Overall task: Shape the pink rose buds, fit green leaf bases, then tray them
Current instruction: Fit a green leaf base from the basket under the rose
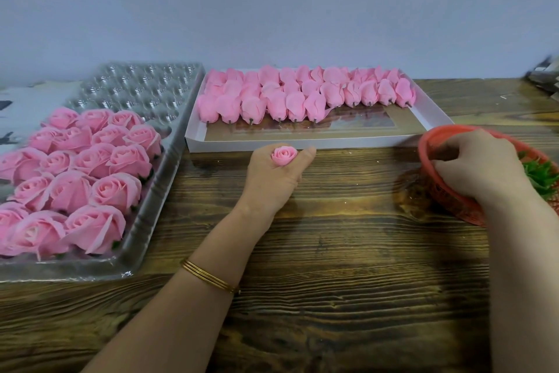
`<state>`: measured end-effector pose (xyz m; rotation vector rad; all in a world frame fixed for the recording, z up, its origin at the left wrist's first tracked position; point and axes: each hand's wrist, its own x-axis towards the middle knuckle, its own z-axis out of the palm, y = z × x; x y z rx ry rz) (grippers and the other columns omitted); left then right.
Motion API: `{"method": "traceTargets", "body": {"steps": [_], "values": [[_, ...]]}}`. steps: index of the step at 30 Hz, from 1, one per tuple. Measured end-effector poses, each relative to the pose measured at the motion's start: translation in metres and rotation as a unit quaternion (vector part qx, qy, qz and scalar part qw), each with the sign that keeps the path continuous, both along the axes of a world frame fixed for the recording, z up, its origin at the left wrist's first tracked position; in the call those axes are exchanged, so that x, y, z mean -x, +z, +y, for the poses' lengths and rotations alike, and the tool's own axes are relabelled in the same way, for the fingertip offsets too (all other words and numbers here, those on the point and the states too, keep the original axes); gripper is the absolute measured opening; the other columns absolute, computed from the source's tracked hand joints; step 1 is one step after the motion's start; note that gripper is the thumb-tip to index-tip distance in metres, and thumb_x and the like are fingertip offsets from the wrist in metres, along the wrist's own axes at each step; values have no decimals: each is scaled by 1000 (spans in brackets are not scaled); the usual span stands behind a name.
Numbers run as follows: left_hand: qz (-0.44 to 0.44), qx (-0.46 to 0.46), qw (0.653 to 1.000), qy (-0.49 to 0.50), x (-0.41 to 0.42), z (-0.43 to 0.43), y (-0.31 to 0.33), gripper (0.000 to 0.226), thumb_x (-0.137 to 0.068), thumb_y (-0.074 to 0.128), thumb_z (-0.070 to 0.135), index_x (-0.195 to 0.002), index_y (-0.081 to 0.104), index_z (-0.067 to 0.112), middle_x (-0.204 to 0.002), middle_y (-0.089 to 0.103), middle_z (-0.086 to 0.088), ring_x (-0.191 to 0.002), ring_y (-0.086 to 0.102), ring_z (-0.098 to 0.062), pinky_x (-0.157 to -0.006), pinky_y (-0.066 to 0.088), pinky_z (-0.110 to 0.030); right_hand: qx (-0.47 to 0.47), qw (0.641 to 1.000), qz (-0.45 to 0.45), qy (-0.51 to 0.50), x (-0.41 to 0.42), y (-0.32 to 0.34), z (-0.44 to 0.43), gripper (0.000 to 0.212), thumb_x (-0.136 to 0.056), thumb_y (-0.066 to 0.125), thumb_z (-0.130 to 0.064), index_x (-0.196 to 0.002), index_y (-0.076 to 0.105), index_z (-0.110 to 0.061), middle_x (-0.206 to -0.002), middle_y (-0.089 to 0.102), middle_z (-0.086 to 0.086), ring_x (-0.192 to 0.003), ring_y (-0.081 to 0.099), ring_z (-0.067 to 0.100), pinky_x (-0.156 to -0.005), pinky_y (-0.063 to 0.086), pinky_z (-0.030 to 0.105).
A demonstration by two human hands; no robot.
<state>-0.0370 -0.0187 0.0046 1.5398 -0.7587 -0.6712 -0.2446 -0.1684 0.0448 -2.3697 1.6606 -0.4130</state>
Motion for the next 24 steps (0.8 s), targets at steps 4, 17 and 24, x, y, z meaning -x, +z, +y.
{"method": "traceTargets", "body": {"steps": [4, 17, 24], "values": [[-1, 1, 1000, 6, 1, 0, 1, 28, -90, 68, 25, -68, 56, 13, -58, 52, -1, -55, 48, -7, -58, 46, -17, -51, 997, 49, -5, 2, -5, -12, 15, -90, 60, -27, -91, 75, -26, -106, 66, 17, -118, 43, 47, -96, 40, 45], [11, -18, 1000, 4, 2, 2, 5, 27, -91, 67, 26, -70, 56, 15, -62, 53, -1, -58, 49, -7, -67, 48, -24, -108, 992, 62, 4, 5, -2, -14, 23, -94, 61, -33, -115, 70, -36, -139, 53, 18, -136, 28, 45, -117, 19, 55], [7, -16, 1000, 3, 1, 2, 3, 26, -91, 67, 26, -71, 56, 14, -62, 53, -1, -57, 48, -7, -63, 48, -18, -87, 996, 7, -16, 4, -4, -12, 7, -89, 64, -27, -89, 71, -29, -123, 61, 21, -128, 38, 47, -111, 29, 57]]}}
